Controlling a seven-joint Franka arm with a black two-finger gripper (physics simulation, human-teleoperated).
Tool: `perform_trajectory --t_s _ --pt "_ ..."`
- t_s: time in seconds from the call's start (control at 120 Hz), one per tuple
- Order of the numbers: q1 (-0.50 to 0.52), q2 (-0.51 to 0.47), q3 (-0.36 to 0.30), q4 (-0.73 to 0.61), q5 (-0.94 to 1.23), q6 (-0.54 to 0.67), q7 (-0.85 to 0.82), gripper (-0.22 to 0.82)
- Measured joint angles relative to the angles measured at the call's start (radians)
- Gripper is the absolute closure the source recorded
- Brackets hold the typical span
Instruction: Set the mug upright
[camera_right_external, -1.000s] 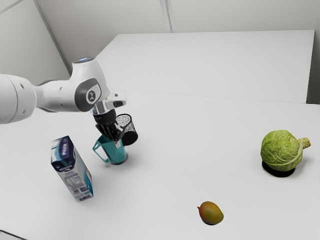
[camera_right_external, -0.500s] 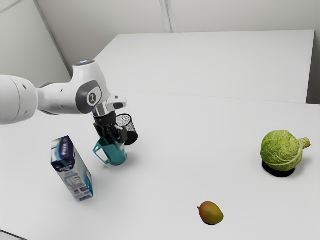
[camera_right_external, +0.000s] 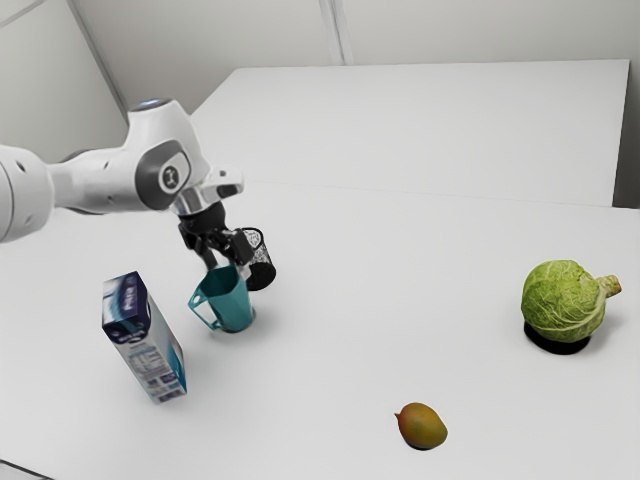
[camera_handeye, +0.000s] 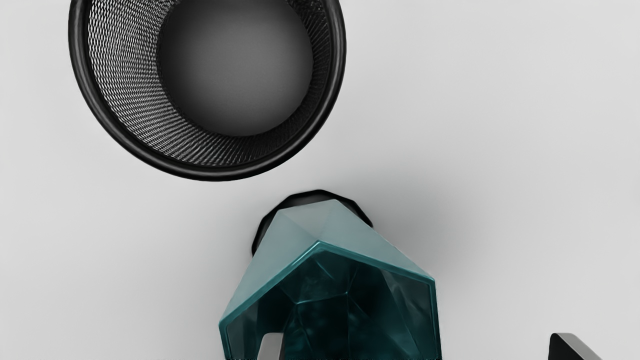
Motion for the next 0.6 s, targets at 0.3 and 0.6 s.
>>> perform_trajectory --t_s 0.3,0.6 --pt "-0.009 -0.034 0.009 0.151 0.068 -0.088 -0.009 0.01" --pt "-0.013 -0.041 0.018 0.412 0.164 -0.285 -0.038 0.0"
